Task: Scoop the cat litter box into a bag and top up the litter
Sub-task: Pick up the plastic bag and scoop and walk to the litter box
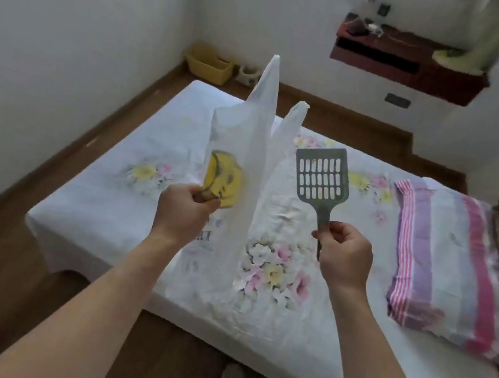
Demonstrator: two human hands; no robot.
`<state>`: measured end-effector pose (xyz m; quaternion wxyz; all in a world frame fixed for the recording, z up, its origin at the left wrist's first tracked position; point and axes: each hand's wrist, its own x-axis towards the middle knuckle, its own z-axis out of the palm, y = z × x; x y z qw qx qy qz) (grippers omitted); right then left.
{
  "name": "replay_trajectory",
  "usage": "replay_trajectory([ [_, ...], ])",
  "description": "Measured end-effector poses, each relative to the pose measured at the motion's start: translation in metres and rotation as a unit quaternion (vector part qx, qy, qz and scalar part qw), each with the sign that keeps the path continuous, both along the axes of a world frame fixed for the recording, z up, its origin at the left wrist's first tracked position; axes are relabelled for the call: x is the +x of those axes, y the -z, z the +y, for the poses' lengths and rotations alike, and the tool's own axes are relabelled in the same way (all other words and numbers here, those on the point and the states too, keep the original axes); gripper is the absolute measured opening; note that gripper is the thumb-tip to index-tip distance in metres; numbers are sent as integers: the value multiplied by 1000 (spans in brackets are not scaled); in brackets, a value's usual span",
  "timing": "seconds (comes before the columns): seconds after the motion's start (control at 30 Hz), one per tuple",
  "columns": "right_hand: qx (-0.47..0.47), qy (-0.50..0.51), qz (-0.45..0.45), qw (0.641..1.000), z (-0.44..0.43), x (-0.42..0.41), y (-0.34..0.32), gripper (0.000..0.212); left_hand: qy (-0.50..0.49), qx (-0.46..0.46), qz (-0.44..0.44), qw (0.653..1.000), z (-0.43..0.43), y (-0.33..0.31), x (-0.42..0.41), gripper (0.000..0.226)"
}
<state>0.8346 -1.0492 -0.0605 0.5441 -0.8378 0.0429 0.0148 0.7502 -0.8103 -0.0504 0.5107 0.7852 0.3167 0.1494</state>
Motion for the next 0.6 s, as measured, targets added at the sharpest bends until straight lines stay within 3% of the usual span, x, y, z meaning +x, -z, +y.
replay_trajectory([
  [0.33, 11, -254, 5, 967, 222, 31, 2, 13, -264, 18, 7, 964, 152, -2, -74, 16],
  [0.6, -5, -388, 27, 921, 391, -18, 16, 12, -375, 41, -6, 926, 253, -10, -163, 11],
])
